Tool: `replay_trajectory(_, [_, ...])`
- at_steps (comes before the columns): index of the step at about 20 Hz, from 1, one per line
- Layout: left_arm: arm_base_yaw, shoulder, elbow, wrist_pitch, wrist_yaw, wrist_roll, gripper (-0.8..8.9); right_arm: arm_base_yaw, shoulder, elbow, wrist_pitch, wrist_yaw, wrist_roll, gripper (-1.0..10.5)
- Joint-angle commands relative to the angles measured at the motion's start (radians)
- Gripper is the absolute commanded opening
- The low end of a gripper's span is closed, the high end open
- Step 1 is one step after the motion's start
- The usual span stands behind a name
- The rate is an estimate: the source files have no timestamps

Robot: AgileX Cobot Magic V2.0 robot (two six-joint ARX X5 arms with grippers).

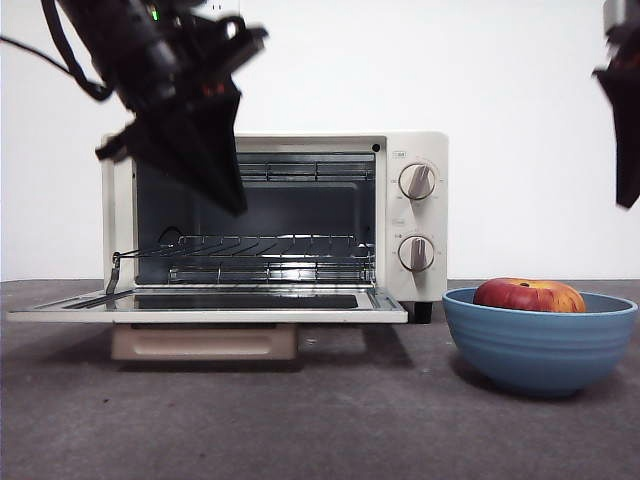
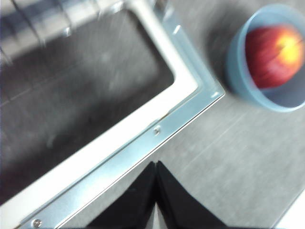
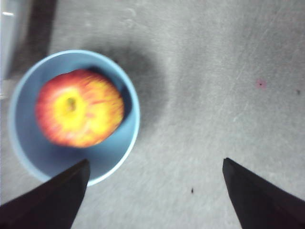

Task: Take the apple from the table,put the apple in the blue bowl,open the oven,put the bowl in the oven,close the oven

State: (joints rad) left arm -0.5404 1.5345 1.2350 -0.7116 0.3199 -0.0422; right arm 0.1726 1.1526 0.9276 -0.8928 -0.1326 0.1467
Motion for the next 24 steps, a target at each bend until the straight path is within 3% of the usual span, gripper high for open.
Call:
replay_trajectory(1, [0.015, -0.056, 0.021, 0.025, 0.002, 0.015, 0.07, -0.008, 0.087, 0.009, 0.033, -0.028, 0.01, 4.3])
replay_trajectory(9, [0.151, -0.387, -0.019, 0.02, 0.002, -0.007, 0.07, -0.005, 0.295, 0.009, 0.164, -0.066, 0.01, 3.6])
replay_trajectory(15, [0.257, -0.635, -0.261, 0.016, 0.002, -0.04, 0.07, 0.009, 0.374, 0.007, 0.214, -0.103, 0.01, 2.2])
replay_trajectory(24, [0.278, -0.777, -0.458, 0.015, 0.001, -0.108, 0.07, 0.022, 0.409, 0.007, 0.22, -0.104, 0.01, 0.0])
